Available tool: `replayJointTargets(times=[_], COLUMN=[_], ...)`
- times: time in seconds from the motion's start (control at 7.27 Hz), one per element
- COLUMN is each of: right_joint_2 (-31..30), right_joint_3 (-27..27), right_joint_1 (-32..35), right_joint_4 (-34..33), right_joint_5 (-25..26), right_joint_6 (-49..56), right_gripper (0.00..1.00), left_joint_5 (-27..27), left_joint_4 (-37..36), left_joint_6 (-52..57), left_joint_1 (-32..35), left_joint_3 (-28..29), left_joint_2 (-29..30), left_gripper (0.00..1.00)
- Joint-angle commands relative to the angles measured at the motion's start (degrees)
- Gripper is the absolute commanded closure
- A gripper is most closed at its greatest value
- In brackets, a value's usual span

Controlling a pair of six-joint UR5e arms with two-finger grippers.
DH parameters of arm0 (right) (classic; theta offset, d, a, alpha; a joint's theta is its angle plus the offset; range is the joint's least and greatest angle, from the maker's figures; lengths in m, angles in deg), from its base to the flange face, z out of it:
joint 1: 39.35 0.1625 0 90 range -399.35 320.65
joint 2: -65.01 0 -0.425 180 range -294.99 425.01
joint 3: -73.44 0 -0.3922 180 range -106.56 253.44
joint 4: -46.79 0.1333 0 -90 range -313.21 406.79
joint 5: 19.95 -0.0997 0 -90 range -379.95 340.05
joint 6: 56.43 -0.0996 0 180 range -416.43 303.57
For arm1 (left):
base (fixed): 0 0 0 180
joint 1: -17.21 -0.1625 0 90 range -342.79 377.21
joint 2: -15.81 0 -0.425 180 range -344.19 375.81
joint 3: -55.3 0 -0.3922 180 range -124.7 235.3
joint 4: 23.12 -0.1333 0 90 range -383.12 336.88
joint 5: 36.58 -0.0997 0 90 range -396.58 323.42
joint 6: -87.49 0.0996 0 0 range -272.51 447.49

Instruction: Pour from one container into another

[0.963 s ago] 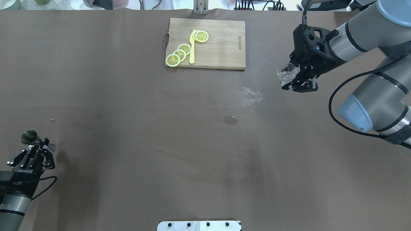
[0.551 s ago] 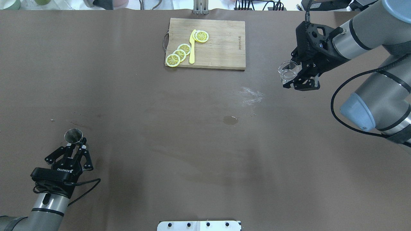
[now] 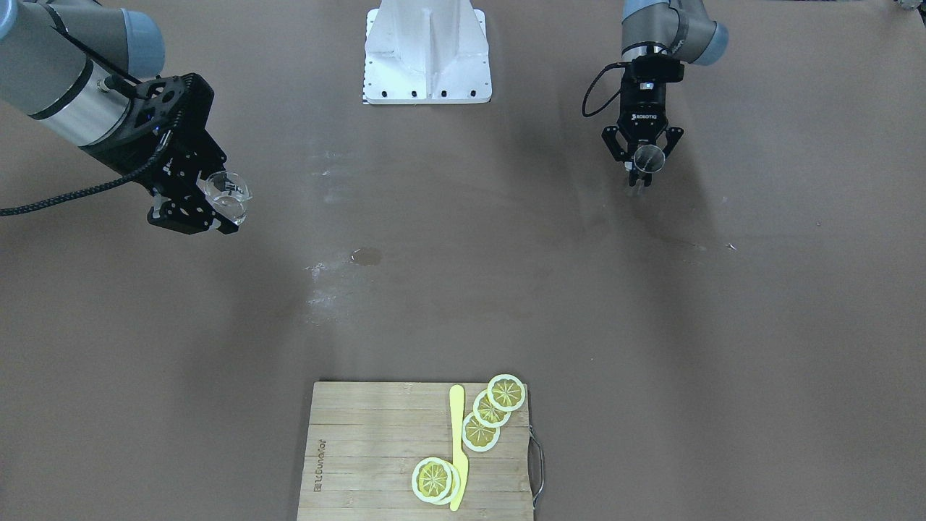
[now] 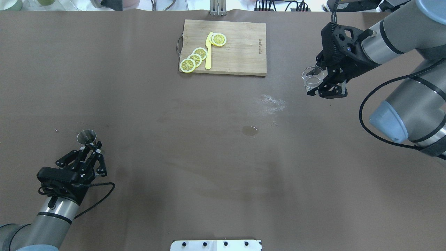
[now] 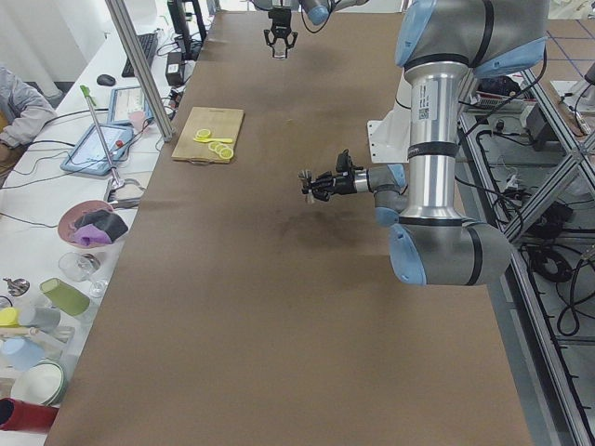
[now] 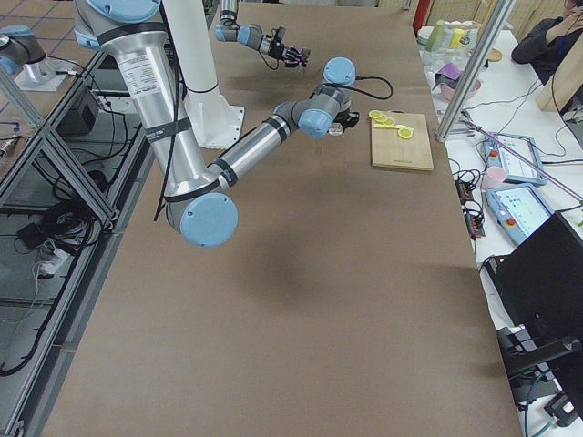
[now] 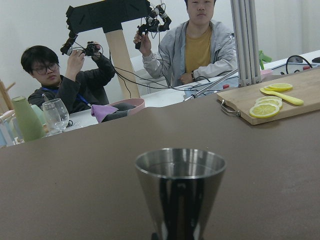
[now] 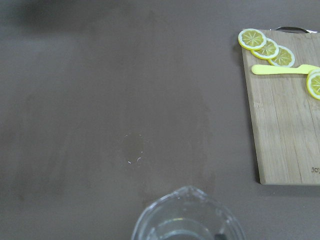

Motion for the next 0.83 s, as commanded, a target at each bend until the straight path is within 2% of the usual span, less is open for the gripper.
replayJointTargets(times=[0.0, 0.14, 0.28, 0.41, 0.69], right_joint_2=[0.05, 0.05, -0.04, -0.04, -0.13], right_joint_3=[-0.81, -0.90, -0.90, -0.82, -0.90], right_joint_1=[0.05, 0.14, 0.14, 0.14, 0.23], right_joint_4=[-0.16, -0.16, -0.25, -0.25, -0.33], right_joint_5=[-0.06, -0.15, -0.06, -0.15, -0.15], right_joint_6=[0.00, 0.00, 0.00, 0.00, 0.00], right_gripper=[1.00, 1.00, 1.00, 1.00, 1.00], left_joint_5=[5.37, 7.23, 7.77, 10.04, 10.76], left_joint_4=[2.65, 3.17, 9.62, 10.12, 12.30], left_joint_6=[12.05, 11.99, 12.07, 12.25, 12.16], left_joint_1=[3.14, 3.85, 4.29, 4.47, 5.00], left_joint_3=[-0.01, -0.61, 0.00, 0.44, -0.08], left_joint_2=[0.10, 0.10, 0.10, 0.97, 1.59], left_gripper=[1.00, 1.00, 1.00, 1.00, 1.00])
